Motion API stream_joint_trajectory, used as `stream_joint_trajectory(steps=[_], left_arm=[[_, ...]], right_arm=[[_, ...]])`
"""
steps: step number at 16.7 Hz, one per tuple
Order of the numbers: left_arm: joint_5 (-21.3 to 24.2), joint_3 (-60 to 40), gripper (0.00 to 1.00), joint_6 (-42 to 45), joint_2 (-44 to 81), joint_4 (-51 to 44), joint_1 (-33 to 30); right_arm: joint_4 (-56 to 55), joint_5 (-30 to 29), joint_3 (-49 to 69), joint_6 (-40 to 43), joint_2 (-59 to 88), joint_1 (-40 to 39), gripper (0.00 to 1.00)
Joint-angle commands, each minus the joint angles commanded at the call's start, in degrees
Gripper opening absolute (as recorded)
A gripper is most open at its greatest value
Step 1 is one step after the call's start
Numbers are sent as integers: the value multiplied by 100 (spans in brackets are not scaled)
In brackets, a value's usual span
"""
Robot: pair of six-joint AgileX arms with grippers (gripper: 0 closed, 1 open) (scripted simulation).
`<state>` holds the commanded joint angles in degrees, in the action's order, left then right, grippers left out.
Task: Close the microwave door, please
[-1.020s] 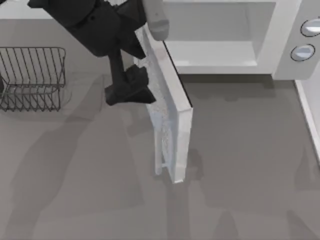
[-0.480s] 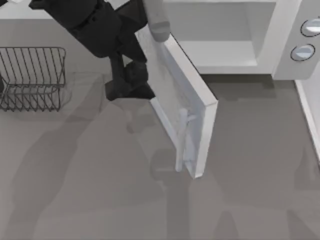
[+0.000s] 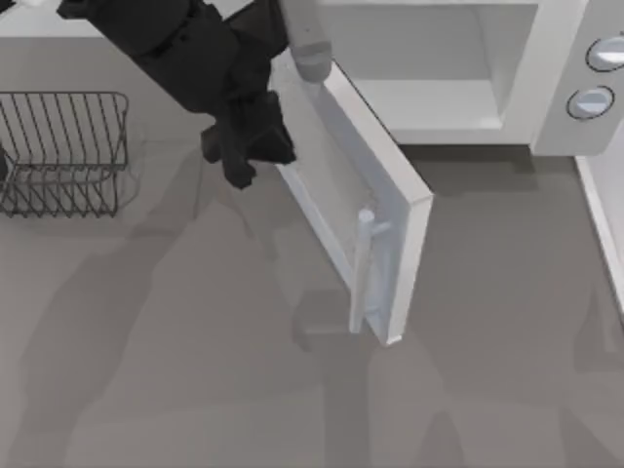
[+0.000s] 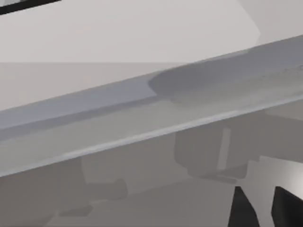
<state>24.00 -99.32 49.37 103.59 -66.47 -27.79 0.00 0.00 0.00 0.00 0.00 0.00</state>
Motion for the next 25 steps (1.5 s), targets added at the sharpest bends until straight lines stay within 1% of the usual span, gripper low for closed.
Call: stream_joint_trajectory(steps=[1, 10, 18, 22, 25], left_arm=[[0, 0, 0, 0, 0, 0, 0], [-4, -12, 0, -9, 10, 1, 0], [-92, -218, 0, -280, 181, 72, -264], [-90, -211, 0, -290, 170, 70, -256], [-155, -388, 0, -473, 315, 102, -433]], right_arm=[[0, 0, 0, 0, 0, 0, 100], [0, 0, 0, 0, 0, 0, 100], [0, 0, 0, 0, 0, 0, 100], [0, 0, 0, 0, 0, 0, 100], [0, 0, 0, 0, 0, 0, 100]])
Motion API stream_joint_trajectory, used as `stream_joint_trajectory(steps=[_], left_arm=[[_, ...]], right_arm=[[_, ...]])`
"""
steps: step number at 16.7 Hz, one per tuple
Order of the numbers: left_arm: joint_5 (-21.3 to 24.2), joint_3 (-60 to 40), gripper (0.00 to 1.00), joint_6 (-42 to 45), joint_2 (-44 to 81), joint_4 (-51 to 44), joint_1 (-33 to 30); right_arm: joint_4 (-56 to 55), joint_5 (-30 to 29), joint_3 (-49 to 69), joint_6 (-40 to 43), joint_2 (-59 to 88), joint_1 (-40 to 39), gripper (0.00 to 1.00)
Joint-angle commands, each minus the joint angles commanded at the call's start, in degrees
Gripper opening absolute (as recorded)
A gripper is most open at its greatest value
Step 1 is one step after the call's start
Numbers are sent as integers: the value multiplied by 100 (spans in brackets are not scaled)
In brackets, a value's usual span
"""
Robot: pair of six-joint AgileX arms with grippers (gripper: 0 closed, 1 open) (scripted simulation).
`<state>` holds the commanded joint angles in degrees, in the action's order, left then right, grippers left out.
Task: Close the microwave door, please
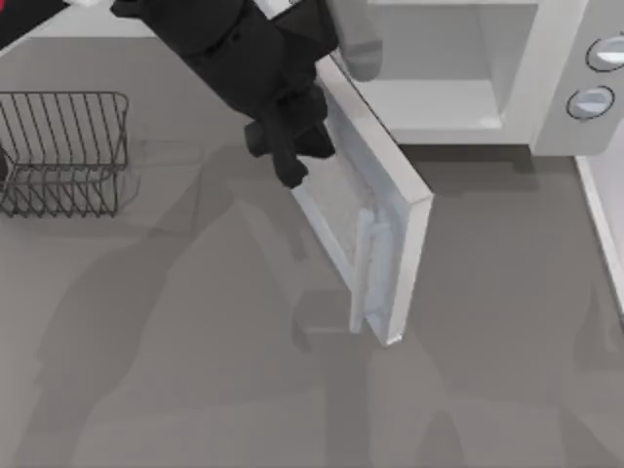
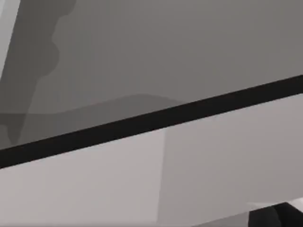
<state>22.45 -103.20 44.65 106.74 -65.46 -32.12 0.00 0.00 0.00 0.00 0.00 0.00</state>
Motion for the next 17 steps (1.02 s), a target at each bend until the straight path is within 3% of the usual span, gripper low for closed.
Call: stream_joint_trajectory(steps=[17], left_arm=[[-135, -449, 0, -395, 328, 37, -366]], right_arm=[[0, 0, 0, 0, 0, 0, 100]])
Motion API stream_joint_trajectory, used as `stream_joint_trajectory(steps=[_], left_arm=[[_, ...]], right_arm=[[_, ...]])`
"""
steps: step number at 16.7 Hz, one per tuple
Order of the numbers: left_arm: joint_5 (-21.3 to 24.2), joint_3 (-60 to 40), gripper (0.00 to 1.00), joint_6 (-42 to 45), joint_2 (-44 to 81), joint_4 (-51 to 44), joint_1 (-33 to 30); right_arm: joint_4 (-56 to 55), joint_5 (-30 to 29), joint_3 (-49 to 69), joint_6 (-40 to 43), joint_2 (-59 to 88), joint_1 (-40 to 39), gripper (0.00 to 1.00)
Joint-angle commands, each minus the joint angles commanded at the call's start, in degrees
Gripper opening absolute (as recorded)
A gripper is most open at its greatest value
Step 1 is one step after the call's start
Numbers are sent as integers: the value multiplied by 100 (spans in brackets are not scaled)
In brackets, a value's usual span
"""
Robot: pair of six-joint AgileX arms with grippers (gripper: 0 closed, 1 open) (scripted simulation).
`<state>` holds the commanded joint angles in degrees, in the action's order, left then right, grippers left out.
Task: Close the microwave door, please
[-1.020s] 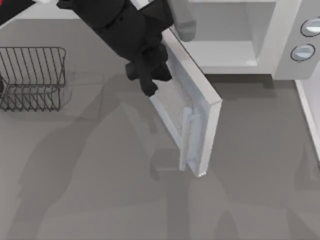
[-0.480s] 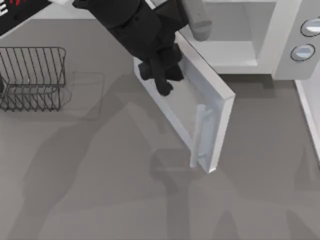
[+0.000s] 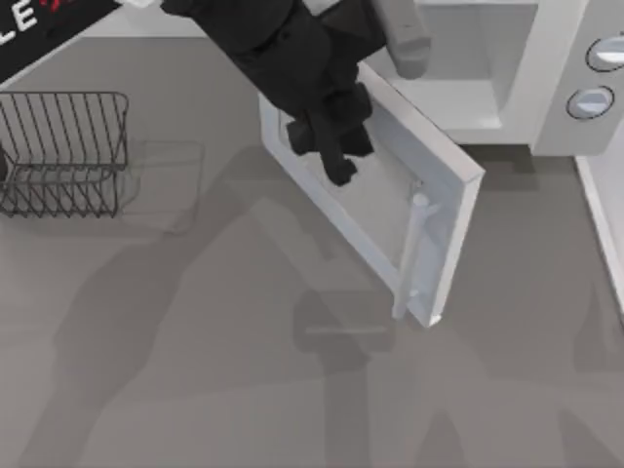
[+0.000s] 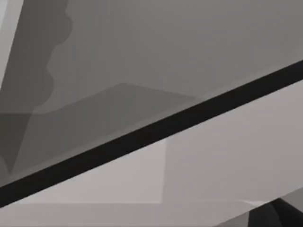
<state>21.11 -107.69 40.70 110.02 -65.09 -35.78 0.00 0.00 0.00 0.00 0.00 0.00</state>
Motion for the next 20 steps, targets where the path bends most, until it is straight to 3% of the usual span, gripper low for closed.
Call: stream_joint_trajectory(steps=[20], left_arm=[[-137, -552, 0, -369, 387, -42, -348]], right_arm=[[0, 0, 0, 0, 0, 0, 100]])
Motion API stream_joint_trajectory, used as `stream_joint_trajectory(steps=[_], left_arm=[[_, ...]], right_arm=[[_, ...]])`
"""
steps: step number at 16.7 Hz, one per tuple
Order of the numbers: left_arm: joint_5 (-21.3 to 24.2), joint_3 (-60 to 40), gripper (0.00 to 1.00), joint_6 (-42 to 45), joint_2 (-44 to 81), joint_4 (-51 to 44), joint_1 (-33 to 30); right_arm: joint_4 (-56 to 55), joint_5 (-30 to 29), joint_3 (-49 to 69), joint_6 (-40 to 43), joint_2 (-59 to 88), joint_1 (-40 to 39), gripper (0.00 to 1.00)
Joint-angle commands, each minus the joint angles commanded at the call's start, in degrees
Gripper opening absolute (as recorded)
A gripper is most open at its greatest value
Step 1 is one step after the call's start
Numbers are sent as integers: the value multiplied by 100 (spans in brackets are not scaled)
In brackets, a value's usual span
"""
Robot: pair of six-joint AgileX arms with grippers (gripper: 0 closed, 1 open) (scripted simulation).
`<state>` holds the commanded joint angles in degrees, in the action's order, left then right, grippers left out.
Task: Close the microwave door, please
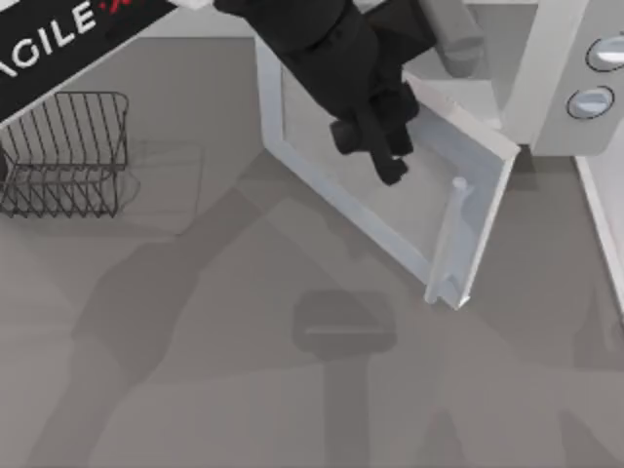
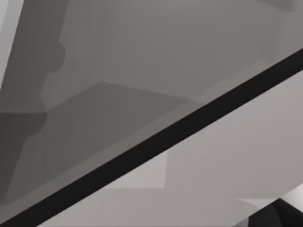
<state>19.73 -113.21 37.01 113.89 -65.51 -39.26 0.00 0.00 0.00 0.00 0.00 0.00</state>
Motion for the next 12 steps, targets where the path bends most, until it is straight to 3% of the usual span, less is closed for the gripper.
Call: stream_joint_trajectory(steps=[12], left_arm=[[-82, -441, 0, -202, 296, -61, -195]], right_arm=[[0, 0, 0, 0, 0, 0, 100]])
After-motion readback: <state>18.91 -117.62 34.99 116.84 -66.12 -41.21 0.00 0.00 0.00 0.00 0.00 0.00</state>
